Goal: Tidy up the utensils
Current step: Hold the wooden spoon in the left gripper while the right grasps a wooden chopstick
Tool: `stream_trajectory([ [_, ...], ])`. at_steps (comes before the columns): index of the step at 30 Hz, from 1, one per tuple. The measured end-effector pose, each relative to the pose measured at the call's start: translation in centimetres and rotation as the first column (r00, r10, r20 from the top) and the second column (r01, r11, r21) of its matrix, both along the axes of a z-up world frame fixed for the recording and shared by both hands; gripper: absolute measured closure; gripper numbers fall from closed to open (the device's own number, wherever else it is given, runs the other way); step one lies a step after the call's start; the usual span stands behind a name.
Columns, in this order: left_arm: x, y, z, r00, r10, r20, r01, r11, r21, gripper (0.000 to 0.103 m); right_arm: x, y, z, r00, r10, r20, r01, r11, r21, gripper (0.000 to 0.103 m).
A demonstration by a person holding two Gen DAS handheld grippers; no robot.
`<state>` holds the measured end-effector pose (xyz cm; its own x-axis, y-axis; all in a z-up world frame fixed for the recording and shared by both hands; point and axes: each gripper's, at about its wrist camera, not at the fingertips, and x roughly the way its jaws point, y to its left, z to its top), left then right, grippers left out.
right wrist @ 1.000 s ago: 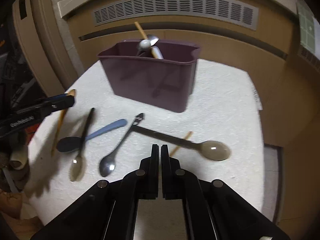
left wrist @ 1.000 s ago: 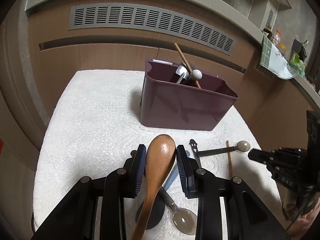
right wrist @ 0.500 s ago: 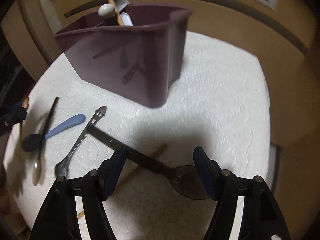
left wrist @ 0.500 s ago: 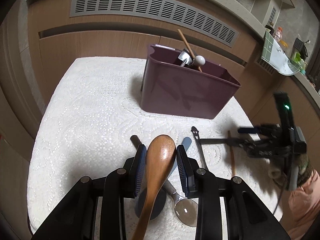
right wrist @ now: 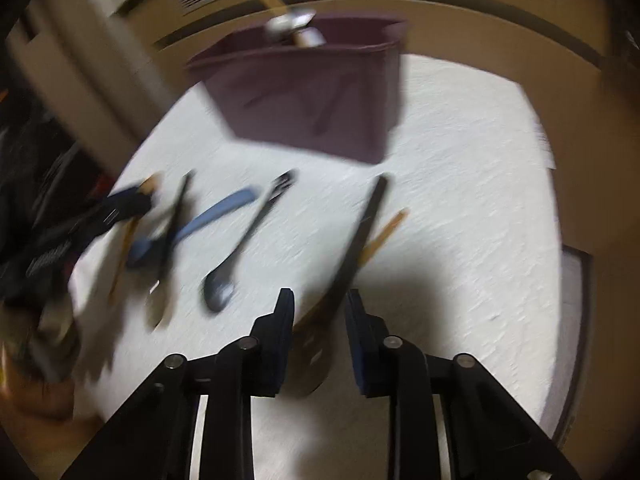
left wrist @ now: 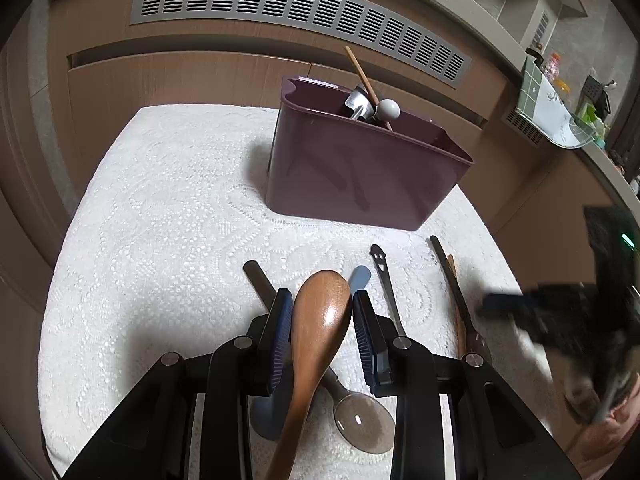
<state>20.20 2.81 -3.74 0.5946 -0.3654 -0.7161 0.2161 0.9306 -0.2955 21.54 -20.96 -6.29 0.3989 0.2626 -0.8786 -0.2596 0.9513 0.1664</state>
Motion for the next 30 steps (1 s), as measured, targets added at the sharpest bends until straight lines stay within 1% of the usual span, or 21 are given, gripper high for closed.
stream_trajectory([
  [1, -0.1, 0.1, 0.0, 1.0, 0.0, 0.0, 0.0, 1.0, 0.0, 0.071, 1.0, -0.6, -0.2, 0.998, -0.06, 0.014, 0.06, 0.998, -0.016, 0.084],
  [3, -0.2, 0.4, -0.1, 1.0, 0.004, -0.002, -0.004, 1.0, 0.001, 0.071, 2.8, -1.8, -1.0, 0.989, -0.146, 0.027, 0.147, 0.989, -0.03, 0.084],
  [6, -0.1, 0.7, -0.3, 1.0, 0.008, -0.005, -0.008, 1.0, -0.002, 0.071, 4.5, -2.8, -2.3, 0.978, -0.208, -0.012, 0.209, 0.978, 0.013, 0.084],
  [7, -0.1, 0.7, -0.3, 1.0, 0.008, -0.005, -0.008, 1.0, -0.004, 0.071, 4.7, -2.6, -2.3, 0.977, -0.213, 0.001, 0.212, 0.977, 0.024, 0.084],
  [8, 0.0, 0.7, -0.4, 1.0, 0.008, -0.006, -0.008, 1.0, -0.005, 0.071, 4.9, -2.2, -2.4, 0.978, -0.208, 0.006, 0.208, 0.978, 0.011, 0.085],
  [12, 0.1, 0.6, -0.5, 1.0, 0.003, -0.004, -0.003, 1.0, -0.014, 0.071, 5.3, 0.1, -2.6, 0.982, -0.176, 0.069, 0.181, 0.979, -0.088, 0.084],
  [13, 0.1, 0.6, -0.6, 1.0, 0.005, -0.003, -0.005, 1.0, -0.017, 0.071, 5.1, 0.9, -2.7, 0.983, -0.163, 0.078, 0.171, 0.98, -0.101, 0.084],
  [15, 0.0, 0.6, -0.5, 1.0, 0.01, -0.001, -0.01, 1.0, -0.019, 0.071, 4.9, 1.7, -2.6, 0.986, -0.136, 0.098, 0.148, 0.98, -0.129, 0.092],
  [16, -0.1, 0.5, -0.3, 1.0, 0.011, 0.004, -0.011, 1.0, -0.018, 0.071, 4.6, 1.8, -2.4, 0.987, -0.125, 0.097, 0.136, 0.983, -0.12, 0.094],
  [18, -0.5, 0.5, 0.4, 1.0, 0.012, 0.024, -0.012, 1.0, -0.011, 0.071, 3.7, 1.9, -1.2, 0.989, -0.101, 0.107, 0.108, 0.992, -0.06, 0.095],
  [20, -1.0, 0.5, 1.3, 0.999, 0.015, 0.049, -0.015, 1.0, -0.005, 0.071, 2.5, 1.8, 0.6, 0.984, -0.092, 0.154, 0.096, 0.995, -0.024, 0.096],
  [22, -1.6, 0.3, 2.5, 0.997, 0.014, 0.082, -0.014, 1.0, -0.001, 0.071, 1.0, 1.5, 3.2, 0.974, -0.08, 0.213, 0.079, 0.997, 0.014, 0.096],
  [25, -2.7, -0.3, 4.3, 0.991, 0.007, 0.133, -0.009, 1.0, 0.009, 0.071, -1.0, 1.5, 6.2, 0.955, -0.06, 0.29, 0.049, 0.998, 0.045, 0.097],
  [28, -3.6, -1.0, 6.1, 0.984, -0.01, 0.178, 0.007, 1.0, 0.014, 0.071, -2.6, 1.1, 8.3, 0.937, -0.052, 0.346, 0.031, 0.997, 0.068, 0.098],
  [30, -4.1, -1.3, 7.1, 0.979, -0.019, 0.201, 0.016, 1.0, 0.016, 0.071, -3.1, 0.8, 9.3, 0.928, -0.055, 0.369, 0.027, 0.996, 0.08, 0.098],
])
